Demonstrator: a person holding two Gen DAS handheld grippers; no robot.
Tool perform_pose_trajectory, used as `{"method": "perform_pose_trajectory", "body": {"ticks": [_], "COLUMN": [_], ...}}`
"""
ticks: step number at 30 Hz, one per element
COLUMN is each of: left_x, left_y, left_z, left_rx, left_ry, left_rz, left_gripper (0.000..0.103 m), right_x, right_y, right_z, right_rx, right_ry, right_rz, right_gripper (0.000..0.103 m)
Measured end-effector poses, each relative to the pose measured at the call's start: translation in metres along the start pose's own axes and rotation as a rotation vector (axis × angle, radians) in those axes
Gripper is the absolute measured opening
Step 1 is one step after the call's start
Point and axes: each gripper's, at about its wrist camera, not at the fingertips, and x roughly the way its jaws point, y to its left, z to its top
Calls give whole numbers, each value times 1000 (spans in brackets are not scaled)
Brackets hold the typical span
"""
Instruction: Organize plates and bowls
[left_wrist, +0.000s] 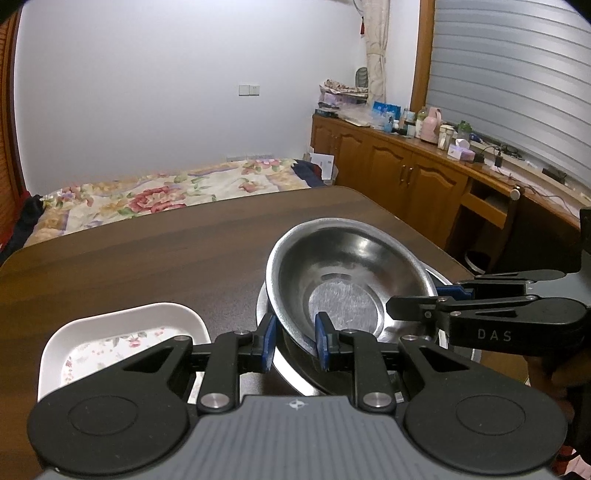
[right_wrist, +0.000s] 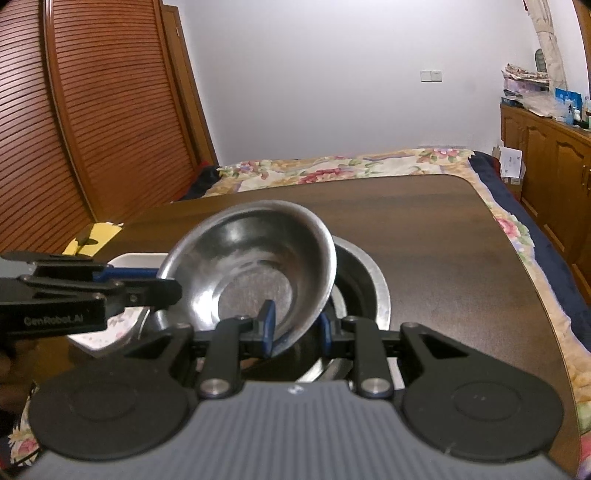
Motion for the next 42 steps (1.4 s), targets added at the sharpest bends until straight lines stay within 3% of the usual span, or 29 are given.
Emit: {"method": "perform_pose_trajectory", "body": {"ticks": [22,31,35,37,39,42], "left_x": [-2,-10,-13,-14,-13,-9], "left_y": [-1,1,1,0,-2,-3], "left_z": [-4,-4,-3,-3,-4,-7], "left_rx": [-13,-21,-24,-20,-11,-19], "left_ry": [-15,-38,-54,-66,-74,-84], "left_rz": [7,0,1,9,14,22], "left_gripper": [25,25,30,38,55,76], "right_x": [-5,-18,-22,-23,-23,-20], "right_y": [0,-7,-7,-8,-7,-8], "right_z": [0,3,4,3,1,-3], "right_rx": [3,10,1,-3,-17,-39], "right_ry": [-13,-61,-87,-101,-124,-141], "right_rz": [0,-30,-53,-65,-85,-103], "right_gripper": [27,30,36,46,67,86]}}
